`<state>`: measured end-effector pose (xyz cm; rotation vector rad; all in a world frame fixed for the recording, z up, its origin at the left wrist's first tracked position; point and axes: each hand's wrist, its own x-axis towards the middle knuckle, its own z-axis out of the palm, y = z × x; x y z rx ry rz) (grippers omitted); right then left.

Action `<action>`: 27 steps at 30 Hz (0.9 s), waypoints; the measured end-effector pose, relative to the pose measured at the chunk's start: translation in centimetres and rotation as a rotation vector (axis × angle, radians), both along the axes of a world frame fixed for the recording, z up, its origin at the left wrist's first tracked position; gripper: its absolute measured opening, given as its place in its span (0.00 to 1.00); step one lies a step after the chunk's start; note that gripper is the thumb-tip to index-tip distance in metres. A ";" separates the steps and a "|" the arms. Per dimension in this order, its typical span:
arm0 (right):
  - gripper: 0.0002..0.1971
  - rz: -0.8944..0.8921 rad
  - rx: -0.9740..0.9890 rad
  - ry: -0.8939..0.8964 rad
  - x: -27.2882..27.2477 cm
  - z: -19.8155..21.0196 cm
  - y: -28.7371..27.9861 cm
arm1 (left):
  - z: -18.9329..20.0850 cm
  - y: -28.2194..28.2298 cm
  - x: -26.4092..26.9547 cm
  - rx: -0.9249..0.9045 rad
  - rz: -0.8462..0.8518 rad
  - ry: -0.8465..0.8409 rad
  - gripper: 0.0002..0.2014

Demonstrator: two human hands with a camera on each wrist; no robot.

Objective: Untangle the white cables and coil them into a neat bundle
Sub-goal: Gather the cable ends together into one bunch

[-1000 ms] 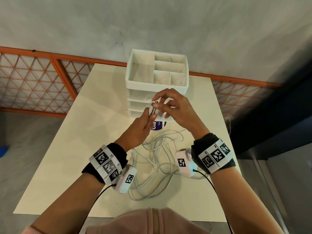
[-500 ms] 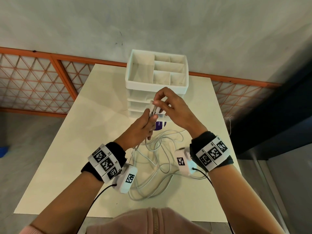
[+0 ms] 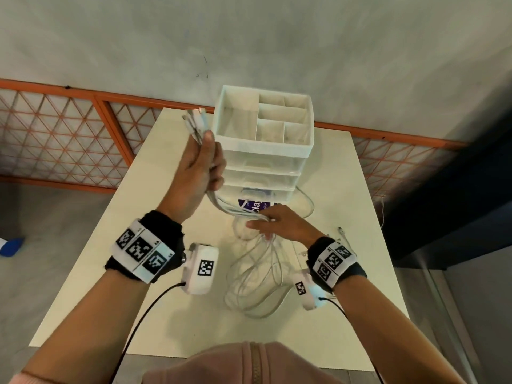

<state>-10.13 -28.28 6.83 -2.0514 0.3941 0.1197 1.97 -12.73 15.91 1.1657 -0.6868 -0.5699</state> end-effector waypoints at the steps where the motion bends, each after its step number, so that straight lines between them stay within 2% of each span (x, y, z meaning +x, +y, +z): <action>1: 0.16 -0.053 0.023 -0.004 -0.6 -0.2 -0.9 | -0.1 0.6 0.5 0.021 0.035 -0.004 0.16; 3: 0.13 -0.097 0.041 0.008 -1.3 0.1 -1.9 | -0.4 1.4 0.8 0.096 0.088 -0.066 0.16; 4: 0.11 -0.102 0.035 0.008 -1.5 0.6 -2.1 | -0.8 1.6 0.8 0.170 0.106 -0.150 0.17; 5: 0.14 -0.106 0.028 -0.004 -1.5 1.4 -2.2 | -1.4 1.7 0.8 0.271 0.120 -0.260 0.17; 6: 0.17 -0.120 0.033 -0.032 -1.4 2.1 -2.3 | -2.2 1.6 0.7 0.387 0.100 -0.372 0.17; 8: 0.16 -0.122 0.011 -0.099 -0.9 3.8 -2.5 | -3.7 1.5 0.2 0.599 -0.050 -0.537 0.19; 9: 0.14 -0.100 -0.017 -0.129 -0.7 4.6 -2.5 | -4.3 1.4 -0.1 0.675 -0.131 -0.568 0.20; 11: 0.14 -0.052 -0.073 -0.181 -0.3 6.1 -2.3 | -5.2 1.0 -0.8 0.727 -0.157 -0.571 0.12; 13: 0.16 -0.062 -0.077 -0.223 -0.5 7.0 -2.4 | -5.5 0.8 -0.8 0.683 -0.063 -0.583 0.16; 15: 0.14 -0.089 -0.030 -0.208 -0.8 6.9 -2.8 | -4.7 0.7 -0.8 0.555 0.080 -0.506 0.17; 17: 0.12 -0.075 0.013 -0.119 -1.3 5.5 -2.9 | -3.3 0.6 -0.7 0.396 0.196 -0.408 0.18; 19: 0.16 -0.069 0.037 -0.053 -1.7 3.1 -2.9 | -2.0 0.3 -0.9 0.281 0.247 -0.373 0.19; 21: 0.16 -0.100 0.060 -0.040 -2.2 1.3 -3.1 | -1.8 0.4 -0.9 0.199 0.269 -0.336 0.19; 24: 0.11 -0.125 0.067 -0.060 -2.9 0.3 -4.1 | -3.2 1.4 0.5 0.182 0.345 -0.267 0.19; 27: 0.08 -0.116 -0.030 -0.066 -3.1 1.8 -5.3 | -5.3 2.3 1.6 0.244 0.444 -0.215 0.17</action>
